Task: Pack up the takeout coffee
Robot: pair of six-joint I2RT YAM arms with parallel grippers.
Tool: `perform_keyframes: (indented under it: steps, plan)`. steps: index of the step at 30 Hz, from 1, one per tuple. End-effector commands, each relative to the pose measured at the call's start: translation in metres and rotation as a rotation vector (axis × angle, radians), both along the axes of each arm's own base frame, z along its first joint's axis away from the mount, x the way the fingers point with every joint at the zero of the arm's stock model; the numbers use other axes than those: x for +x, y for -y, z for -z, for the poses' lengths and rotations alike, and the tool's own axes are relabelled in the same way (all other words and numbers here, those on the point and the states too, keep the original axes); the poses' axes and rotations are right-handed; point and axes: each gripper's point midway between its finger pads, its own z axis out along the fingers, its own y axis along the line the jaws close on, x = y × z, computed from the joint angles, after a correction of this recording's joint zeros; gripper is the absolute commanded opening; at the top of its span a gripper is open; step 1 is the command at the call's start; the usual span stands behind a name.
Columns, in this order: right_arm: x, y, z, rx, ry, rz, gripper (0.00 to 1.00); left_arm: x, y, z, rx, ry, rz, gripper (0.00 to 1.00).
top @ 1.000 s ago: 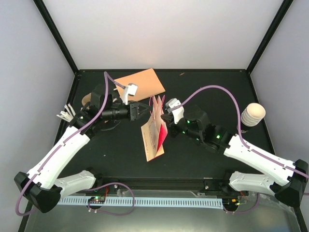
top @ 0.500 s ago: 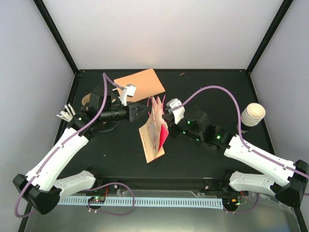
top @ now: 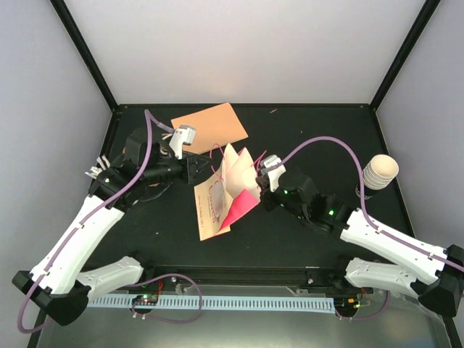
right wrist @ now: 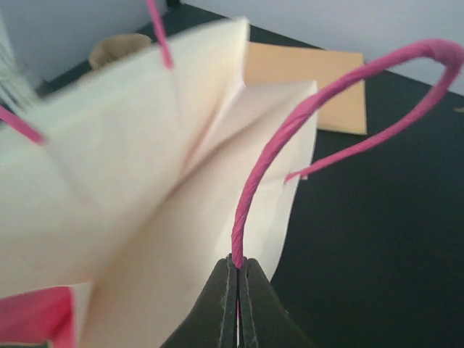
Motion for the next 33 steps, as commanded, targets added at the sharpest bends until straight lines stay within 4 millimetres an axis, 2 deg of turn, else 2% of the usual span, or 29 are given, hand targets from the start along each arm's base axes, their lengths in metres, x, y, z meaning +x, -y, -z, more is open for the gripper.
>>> perform_keyframes:
  steps: [1,5,10,17,19,24,28,33]
  plan:
    - [0.008,0.036,0.017,-0.052,-0.001,0.176,0.01,0.002,-0.029,-0.011,0.089,0.058,-0.101,0.02]
    - [0.015,0.066,0.023,-0.08,0.006,0.313,0.01,0.007,-0.052,-0.008,0.173,0.063,-0.187,0.02]
    - [0.02,0.082,0.03,-0.096,-0.017,0.39,0.01,0.013,-0.078,-0.005,0.266,0.064,-0.29,0.02]
    - [0.026,0.089,0.037,-0.133,-0.049,0.45,0.01,0.013,-0.081,-0.005,0.28,0.07,-0.299,0.02]
    - [0.025,0.082,0.036,-0.131,-0.058,0.411,0.01,0.01,-0.071,-0.008,0.25,0.087,-0.241,0.02]
    - [0.005,0.035,0.033,-0.066,-0.129,0.136,0.04,-0.001,-0.024,-0.02,0.05,0.08,-0.016,0.01]
    - [-0.004,0.02,0.037,-0.046,-0.189,0.063,0.06,-0.003,0.0,-0.02,-0.007,0.053,0.072,0.02]
    - [-0.013,0.013,0.06,-0.081,-0.286,0.025,0.09,-0.003,0.018,-0.019,-0.017,0.06,0.123,0.02]
